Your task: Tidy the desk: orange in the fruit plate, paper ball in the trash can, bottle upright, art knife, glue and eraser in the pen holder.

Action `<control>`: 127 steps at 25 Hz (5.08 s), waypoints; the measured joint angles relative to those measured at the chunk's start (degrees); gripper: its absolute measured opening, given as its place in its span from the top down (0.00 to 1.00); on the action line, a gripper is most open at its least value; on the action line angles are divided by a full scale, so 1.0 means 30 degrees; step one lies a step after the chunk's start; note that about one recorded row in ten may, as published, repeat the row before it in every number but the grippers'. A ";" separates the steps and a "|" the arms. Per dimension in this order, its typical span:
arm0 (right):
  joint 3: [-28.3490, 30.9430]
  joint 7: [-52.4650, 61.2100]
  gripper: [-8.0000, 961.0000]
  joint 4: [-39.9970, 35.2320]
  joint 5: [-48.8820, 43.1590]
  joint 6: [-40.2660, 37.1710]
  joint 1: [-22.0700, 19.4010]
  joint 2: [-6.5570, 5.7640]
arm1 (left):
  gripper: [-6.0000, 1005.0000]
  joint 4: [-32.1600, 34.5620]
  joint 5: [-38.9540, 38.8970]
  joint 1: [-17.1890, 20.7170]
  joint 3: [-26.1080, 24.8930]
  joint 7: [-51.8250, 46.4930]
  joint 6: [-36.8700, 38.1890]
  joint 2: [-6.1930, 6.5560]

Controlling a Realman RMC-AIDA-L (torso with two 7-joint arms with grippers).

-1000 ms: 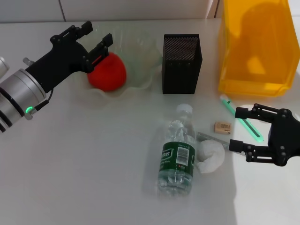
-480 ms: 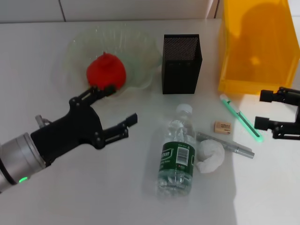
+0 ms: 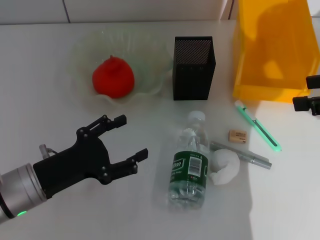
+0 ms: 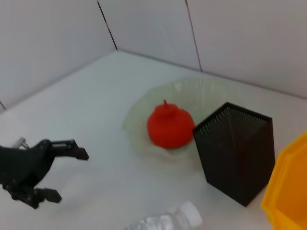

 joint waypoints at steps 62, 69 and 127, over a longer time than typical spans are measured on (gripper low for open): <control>-1.7204 -0.1972 0.35 0.3386 -0.3733 0.8558 0.1322 0.0276 | 0.14 -0.0268 0.0505 0.0098 -0.0052 -0.1368 -0.0241 0.0153; -1.3763 0.0383 0.46 -0.0802 -0.3629 0.7290 0.0941 0.0180 | 0.14 -0.0210 0.0511 0.0119 -0.0017 -0.1376 -0.0065 0.0212; -0.1413 -1.5634 0.13 1.0728 0.4868 0.5240 -0.4472 -0.0376 | 0.14 1.8656 1.1886 0.1061 0.5760 -2.8942 -0.9999 -0.0078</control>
